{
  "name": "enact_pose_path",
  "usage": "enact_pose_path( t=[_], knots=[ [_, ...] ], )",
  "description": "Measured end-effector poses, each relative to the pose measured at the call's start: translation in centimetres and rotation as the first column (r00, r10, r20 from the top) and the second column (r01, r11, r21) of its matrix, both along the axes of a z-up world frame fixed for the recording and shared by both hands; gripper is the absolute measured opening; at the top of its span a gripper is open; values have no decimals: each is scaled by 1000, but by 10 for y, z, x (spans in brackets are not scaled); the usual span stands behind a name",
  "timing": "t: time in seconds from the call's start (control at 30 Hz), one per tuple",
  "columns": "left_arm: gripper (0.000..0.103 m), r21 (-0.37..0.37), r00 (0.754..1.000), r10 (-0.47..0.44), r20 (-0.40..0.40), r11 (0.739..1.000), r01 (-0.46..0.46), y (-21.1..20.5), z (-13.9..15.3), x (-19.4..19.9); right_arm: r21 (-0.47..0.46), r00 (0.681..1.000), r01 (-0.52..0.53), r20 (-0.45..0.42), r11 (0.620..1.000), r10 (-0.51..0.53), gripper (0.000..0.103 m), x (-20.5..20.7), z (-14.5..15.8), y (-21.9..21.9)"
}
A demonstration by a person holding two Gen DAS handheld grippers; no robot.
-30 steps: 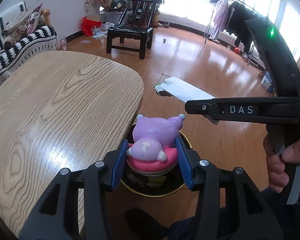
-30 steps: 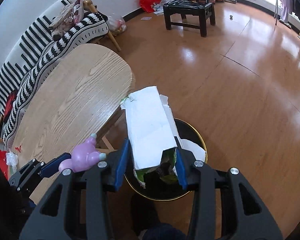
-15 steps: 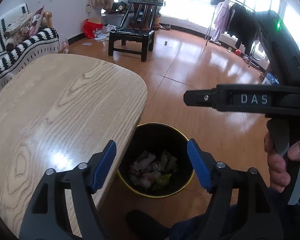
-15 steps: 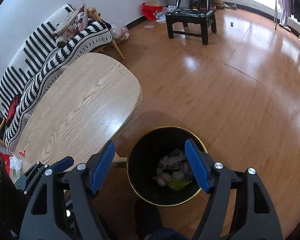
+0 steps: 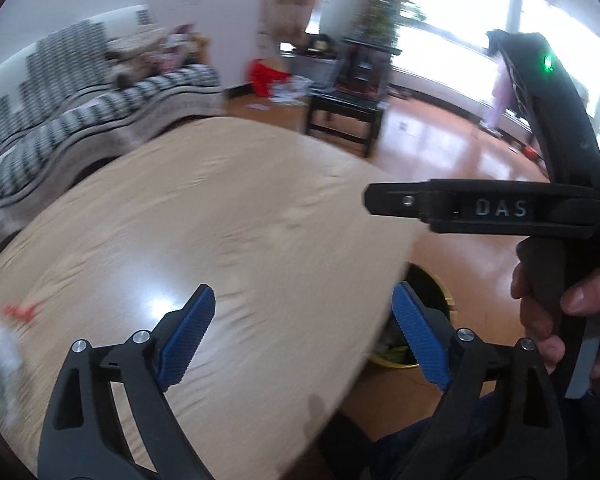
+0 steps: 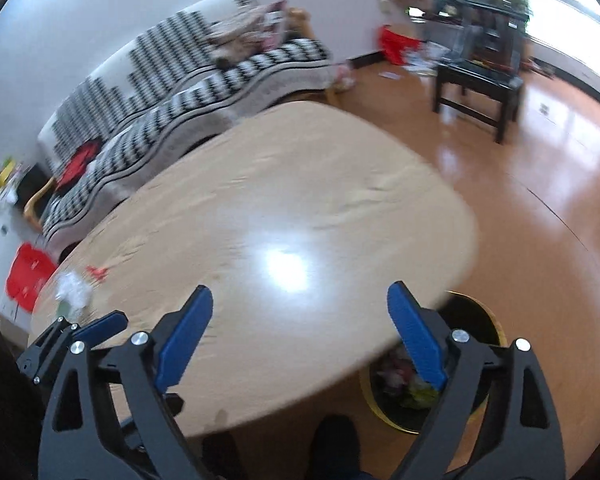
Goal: Collect trash
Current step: 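Move both open tools back to the table, then grasp the green toy car with the left tool while the right tool grasps the clear plastic bag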
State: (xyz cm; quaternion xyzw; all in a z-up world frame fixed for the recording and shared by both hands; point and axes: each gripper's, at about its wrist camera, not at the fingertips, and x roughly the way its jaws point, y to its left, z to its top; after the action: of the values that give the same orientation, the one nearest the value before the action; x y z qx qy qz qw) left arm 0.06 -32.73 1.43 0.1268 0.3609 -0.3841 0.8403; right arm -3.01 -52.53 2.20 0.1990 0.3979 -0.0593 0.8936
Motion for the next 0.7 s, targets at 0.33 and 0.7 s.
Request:
enact_pose_path(
  t=[0.33, 0.7],
  knots=[
    [88, -20, 923, 378, 65, 926, -378, 225, 7, 49, -19, 952, -305, 13, 952, 305, 86, 80, 11, 170],
    [88, -35, 751, 659, -46, 750, -660, 392, -25, 94, -9, 865, -503, -8, 865, 502, 86, 134, -9, 299]
  ],
)
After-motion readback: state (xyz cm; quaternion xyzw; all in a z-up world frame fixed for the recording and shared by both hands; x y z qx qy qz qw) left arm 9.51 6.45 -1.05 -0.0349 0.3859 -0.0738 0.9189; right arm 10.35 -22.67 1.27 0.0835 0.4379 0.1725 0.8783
